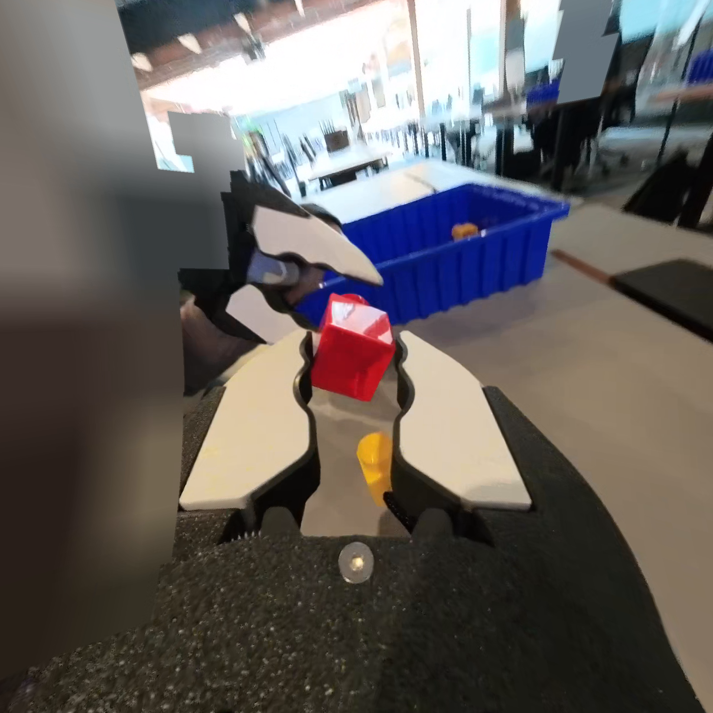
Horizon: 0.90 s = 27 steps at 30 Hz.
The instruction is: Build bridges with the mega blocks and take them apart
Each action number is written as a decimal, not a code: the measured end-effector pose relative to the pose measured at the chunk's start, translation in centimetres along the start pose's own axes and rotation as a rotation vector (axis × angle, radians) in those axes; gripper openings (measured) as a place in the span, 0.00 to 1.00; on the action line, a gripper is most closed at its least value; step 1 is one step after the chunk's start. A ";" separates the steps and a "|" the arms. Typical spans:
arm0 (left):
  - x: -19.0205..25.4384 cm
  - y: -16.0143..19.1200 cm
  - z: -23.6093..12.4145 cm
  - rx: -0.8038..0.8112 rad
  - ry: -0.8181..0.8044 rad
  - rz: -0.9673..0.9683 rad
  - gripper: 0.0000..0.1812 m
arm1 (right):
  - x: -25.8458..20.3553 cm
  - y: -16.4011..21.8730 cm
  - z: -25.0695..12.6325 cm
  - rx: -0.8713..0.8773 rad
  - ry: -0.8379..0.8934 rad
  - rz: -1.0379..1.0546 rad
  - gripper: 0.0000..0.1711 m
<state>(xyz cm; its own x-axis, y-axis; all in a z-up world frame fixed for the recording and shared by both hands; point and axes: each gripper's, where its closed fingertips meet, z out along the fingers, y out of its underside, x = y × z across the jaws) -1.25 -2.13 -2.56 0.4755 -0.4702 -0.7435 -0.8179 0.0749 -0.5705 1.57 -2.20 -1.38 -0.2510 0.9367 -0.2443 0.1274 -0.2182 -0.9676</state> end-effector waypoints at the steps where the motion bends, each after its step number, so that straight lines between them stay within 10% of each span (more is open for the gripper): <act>1: 0.3 -0.3 0.0 0.038 0.029 -0.082 0.22 | -0.3 -0.6 -0.5 0.058 -0.018 -0.041 0.23; 9: 2.2 -5.3 -1.3 0.529 0.509 -0.776 0.31 | -3.0 -0.8 -2.7 0.321 -0.107 -0.297 0.23; 17: 2.9 -6.1 -1.8 0.686 0.499 -0.800 0.16 | -3.4 0.1 -3.0 0.327 -0.137 -0.323 0.23; 23: 4.2 -6.7 -1.8 0.707 0.617 -0.842 0.33 | -4.0 1.5 -2.6 0.279 -0.154 -0.346 0.22; 27: 4.7 -6.7 -1.4 0.692 0.569 -0.780 0.19 | -4.3 1.9 -2.5 0.257 -0.158 -0.361 0.22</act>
<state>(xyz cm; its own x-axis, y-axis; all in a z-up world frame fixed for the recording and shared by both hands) 6.00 -6.05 -1.78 0.4121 -0.9097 0.0507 0.0610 -0.0280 -0.9977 5.30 -5.90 -2.00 -0.3808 0.9164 0.1235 -0.2313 0.0349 -0.9723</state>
